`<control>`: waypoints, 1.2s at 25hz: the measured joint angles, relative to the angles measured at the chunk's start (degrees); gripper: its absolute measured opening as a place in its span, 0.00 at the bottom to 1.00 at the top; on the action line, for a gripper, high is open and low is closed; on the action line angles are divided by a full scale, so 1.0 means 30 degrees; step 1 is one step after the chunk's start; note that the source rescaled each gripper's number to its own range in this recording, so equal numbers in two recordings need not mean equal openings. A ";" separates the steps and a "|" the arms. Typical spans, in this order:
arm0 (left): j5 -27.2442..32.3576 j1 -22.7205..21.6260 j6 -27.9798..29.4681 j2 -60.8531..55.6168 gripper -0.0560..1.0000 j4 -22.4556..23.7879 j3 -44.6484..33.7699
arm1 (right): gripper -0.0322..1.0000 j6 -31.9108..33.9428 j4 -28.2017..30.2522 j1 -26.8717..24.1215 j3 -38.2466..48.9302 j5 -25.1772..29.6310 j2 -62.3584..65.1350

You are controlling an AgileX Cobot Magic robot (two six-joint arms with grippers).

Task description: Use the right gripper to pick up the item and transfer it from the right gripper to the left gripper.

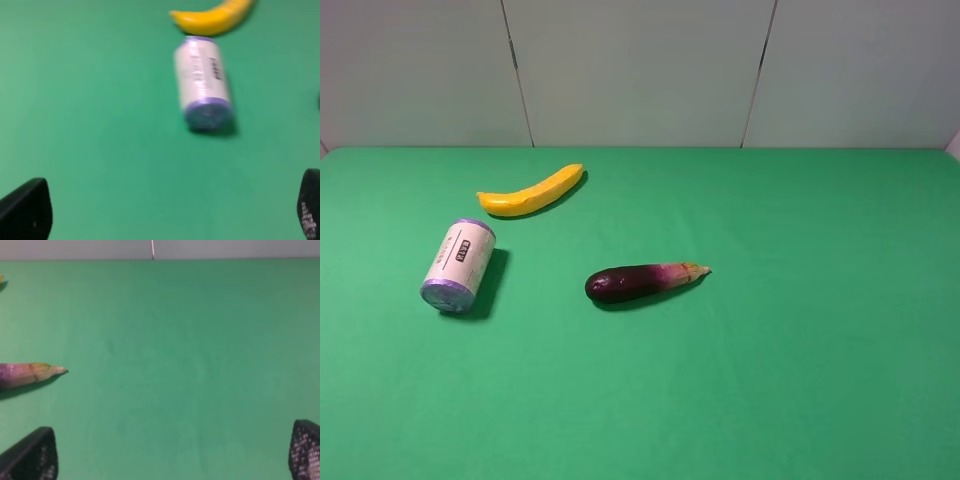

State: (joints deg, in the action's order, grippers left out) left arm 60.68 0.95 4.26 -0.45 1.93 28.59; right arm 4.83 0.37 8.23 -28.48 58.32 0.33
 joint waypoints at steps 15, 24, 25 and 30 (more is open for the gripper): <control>0.0000 -0.2870 0.0000 0.0000 0.95 0.0000 0.0000 | 1.00 0.0000 0.0000 0.0000 0.0000 0.0000 0.0000; 0.0000 -0.2247 0.0000 0.0000 0.94 0.0000 0.0000 | 1.00 0.0000 0.0000 0.0000 0.0000 0.0000 0.0000; 0.0000 -0.1887 0.0000 0.0000 0.94 0.0000 0.0000 | 1.00 0.0000 0.0000 0.0000 0.0000 0.0000 0.0000; -0.0024 -0.0294 0.0000 0.0000 0.94 0.0000 0.0000 | 1.00 0.0000 0.0000 0.0000 0.0000 0.0000 0.0000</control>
State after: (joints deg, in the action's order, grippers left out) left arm 60.61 0.07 4.26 -0.45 1.93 28.59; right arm 4.83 0.37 8.23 -28.48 58.32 0.33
